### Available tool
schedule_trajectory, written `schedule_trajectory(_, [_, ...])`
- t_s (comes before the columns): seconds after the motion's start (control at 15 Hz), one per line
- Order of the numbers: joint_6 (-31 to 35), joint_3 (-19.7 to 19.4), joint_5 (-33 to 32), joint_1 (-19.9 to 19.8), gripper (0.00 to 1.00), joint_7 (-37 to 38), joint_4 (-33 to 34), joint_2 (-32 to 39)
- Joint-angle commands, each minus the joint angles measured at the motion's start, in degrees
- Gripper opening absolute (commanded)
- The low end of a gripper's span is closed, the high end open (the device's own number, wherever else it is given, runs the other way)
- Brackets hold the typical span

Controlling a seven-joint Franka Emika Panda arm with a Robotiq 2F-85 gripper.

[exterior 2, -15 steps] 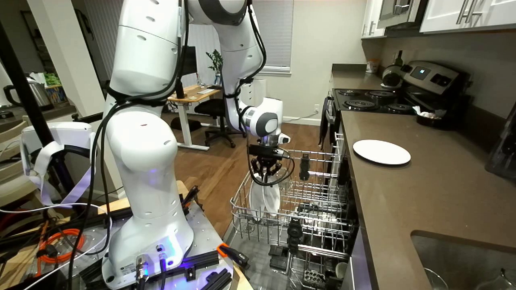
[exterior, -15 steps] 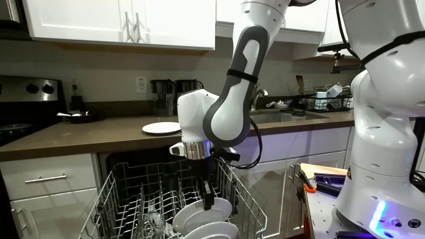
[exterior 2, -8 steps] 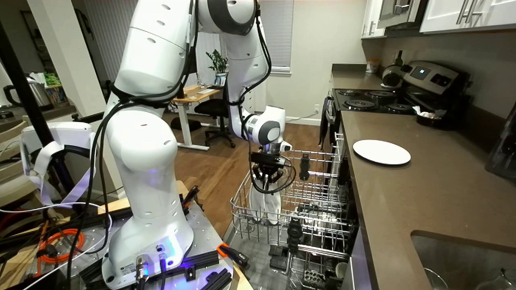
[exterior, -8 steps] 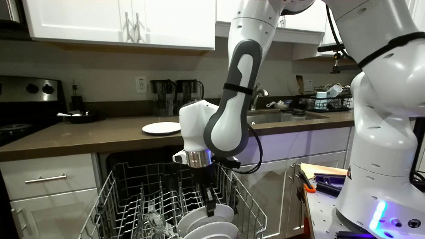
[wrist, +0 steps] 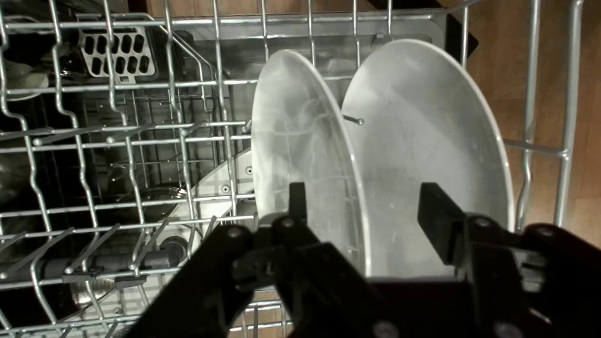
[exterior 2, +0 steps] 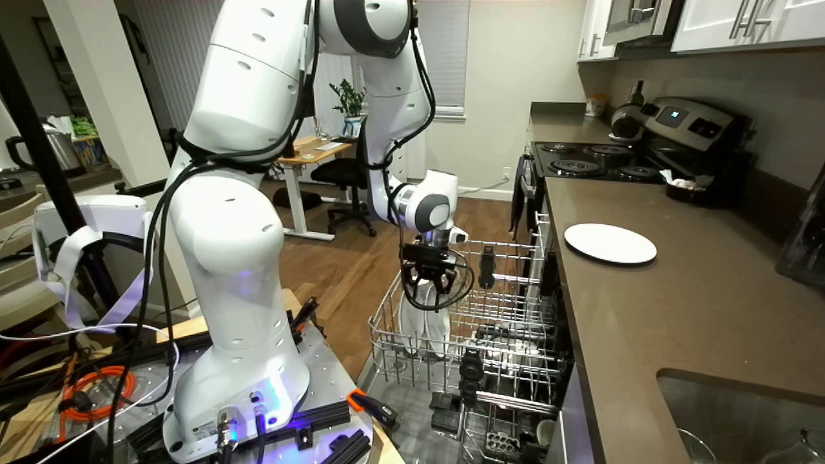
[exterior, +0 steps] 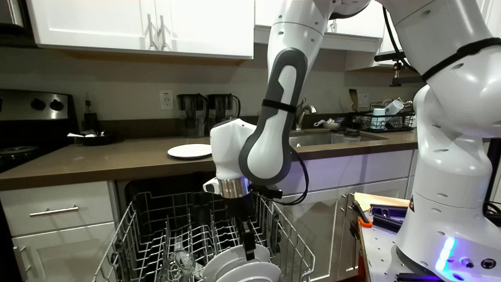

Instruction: Move the white plate on the left side of the dishwasher rack to the right side of the rack

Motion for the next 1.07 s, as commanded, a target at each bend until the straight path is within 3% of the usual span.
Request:
schedule_trajectory(0.0, [-3.1,-0.4,-1.8,0.7,0.96,2.2,-2.0,-5.3])
schedule_trajectory(0.13, [-5.6,0.4,-1.2,0.0,1.00,1.1,-2.4,-8.0])
schedule_trajectory(0.73, [-24.5,1.8,3.8,-1.1,1.00,-6.2,-1.7,-19.6])
schedule_trajectory(0.8, [-21.6,1.0,1.9,-0.2,1.00,-2.9,-0.4,-16.4])
schedule_trajectory(1.0, [-22.2,1.0,2.0,-0.1,1.00,-3.2,-0.4,-16.9])
